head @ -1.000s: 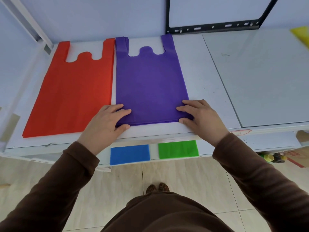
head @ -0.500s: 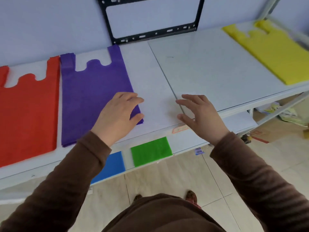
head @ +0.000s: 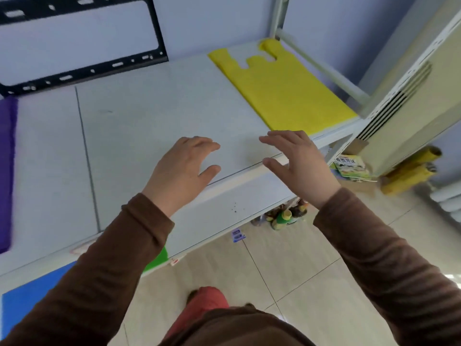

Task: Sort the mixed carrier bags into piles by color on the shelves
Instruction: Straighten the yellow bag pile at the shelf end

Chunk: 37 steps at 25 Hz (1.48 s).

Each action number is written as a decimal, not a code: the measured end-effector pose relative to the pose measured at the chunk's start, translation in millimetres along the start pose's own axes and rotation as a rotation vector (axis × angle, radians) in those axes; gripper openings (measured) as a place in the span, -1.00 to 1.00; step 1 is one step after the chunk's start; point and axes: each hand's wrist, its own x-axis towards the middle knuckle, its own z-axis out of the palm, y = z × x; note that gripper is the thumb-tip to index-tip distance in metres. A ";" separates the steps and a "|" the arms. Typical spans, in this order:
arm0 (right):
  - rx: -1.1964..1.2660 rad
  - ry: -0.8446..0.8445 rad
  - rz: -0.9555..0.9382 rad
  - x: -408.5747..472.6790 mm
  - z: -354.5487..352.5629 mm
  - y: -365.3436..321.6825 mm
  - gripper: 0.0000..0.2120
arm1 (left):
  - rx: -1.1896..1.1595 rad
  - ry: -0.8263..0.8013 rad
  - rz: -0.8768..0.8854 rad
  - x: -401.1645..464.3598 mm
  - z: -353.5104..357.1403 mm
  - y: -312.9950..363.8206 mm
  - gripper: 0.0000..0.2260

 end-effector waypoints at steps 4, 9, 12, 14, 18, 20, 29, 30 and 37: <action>-0.004 -0.026 0.009 33.6 -10.2 72.4 -0.62 | -0.019 -0.004 0.002 61.4 34.2 24.6 -0.62; 0.002 -0.049 0.035 71.0 -19.6 142.3 -0.60 | -0.046 -0.042 -0.056 129.0 68.3 43.3 -0.55; -0.018 -0.078 0.082 105.5 -27.5 186.8 -0.56 | -0.050 -0.035 -0.147 167.3 84.3 48.4 -0.52; -0.040 -0.123 0.110 138.4 -25.5 216.9 -0.50 | -0.032 -0.030 -0.226 191.9 95.2 46.0 -0.51; -0.083 -0.300 0.187 201.8 -4.9 270.7 -0.39 | 0.061 -0.041 -0.473 242.9 117.9 33.3 -0.45; -0.095 -0.397 0.213 214.2 5.2 284.8 -0.34 | 0.155 -0.034 -0.566 268.9 124.3 27.2 -0.44; -0.174 -0.365 0.058 201.3 13.7 297.7 -0.38 | 0.165 -0.041 -0.775 325.9 125.8 6.0 -0.52; -0.169 -0.363 0.058 201.5 14.2 297.3 -0.38 | 0.162 -0.039 -0.764 325.8 127.2 5.0 -0.54; -0.171 -0.372 0.101 200.8 17.0 297.4 -0.40 | 0.151 -0.049 -0.751 327.3 129.7 0.6 -0.56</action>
